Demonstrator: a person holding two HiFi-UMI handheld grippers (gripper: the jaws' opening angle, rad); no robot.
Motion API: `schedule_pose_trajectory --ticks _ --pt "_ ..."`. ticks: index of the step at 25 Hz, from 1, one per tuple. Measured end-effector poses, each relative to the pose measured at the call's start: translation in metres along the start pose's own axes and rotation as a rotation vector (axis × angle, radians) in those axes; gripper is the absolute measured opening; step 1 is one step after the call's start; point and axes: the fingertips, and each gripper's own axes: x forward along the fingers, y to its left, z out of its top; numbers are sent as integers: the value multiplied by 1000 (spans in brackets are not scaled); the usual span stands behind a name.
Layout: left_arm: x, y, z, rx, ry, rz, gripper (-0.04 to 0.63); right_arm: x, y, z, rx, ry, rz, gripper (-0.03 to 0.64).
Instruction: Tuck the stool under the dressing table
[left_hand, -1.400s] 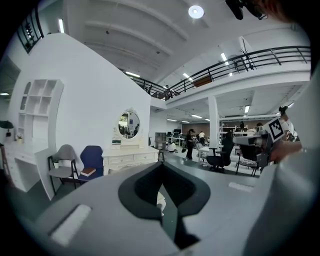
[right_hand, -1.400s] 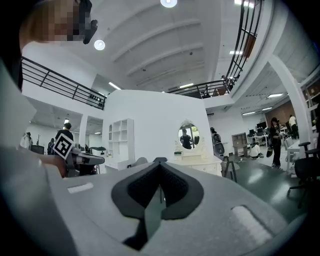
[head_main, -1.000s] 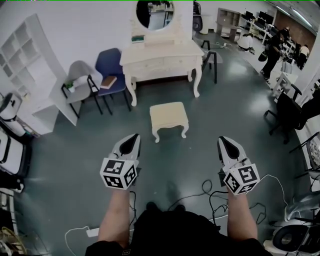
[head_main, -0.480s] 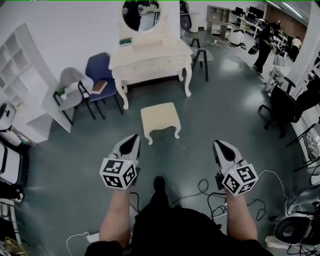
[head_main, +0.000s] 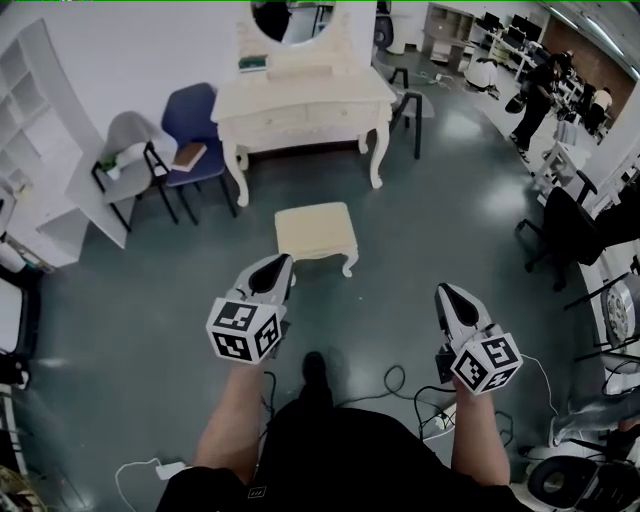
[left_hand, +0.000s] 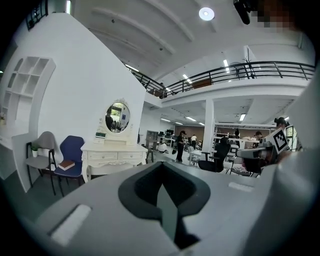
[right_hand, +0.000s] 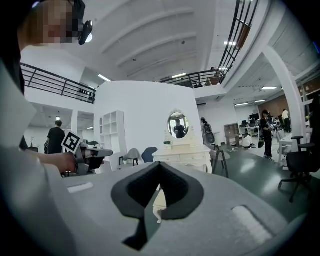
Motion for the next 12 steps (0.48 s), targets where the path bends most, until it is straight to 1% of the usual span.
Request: schedule_pose_trajectory --ticks 3,7,12 --pt "27 25 2 0 18 -3 17 40 -9 -1 15 16 8 3" --pt "59 63 6 0 41 8 17 98 -15 -4 29 55 42 3" --pt "85 114 12 -18 51 29 17 169 -9 4 37 86 89 3"
